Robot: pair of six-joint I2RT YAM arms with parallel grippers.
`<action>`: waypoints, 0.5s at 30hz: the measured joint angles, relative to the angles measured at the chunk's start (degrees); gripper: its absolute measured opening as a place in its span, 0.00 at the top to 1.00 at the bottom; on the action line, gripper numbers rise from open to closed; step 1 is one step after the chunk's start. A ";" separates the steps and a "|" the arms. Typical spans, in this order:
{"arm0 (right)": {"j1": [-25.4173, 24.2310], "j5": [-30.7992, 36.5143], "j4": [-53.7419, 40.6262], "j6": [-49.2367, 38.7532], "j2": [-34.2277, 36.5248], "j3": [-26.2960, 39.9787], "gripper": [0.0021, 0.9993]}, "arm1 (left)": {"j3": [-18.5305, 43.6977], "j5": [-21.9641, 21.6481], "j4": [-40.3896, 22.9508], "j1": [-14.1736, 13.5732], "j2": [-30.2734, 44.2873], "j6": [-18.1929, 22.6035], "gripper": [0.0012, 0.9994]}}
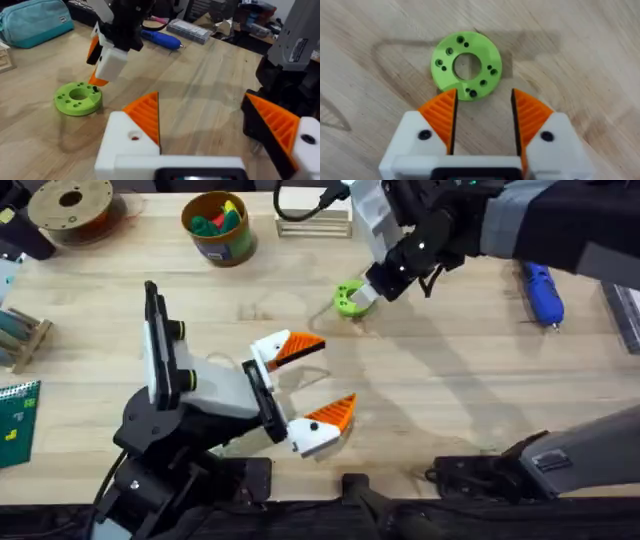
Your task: Pick up the gripper from the table and insert it into the empty holder that is missing its gripper. Then pick up a screw, insert it into the mounting hole, and use the screwdriver to tighten it. Finally, clean up the table by picking up the vegetable and placing it into the bucket.
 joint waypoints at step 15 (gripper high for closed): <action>0.54 -1.12 0.09 0.00 4.48 0.00 0.50 | 0.00 -0.03 0.00 0.00 0.00 0.56 0.01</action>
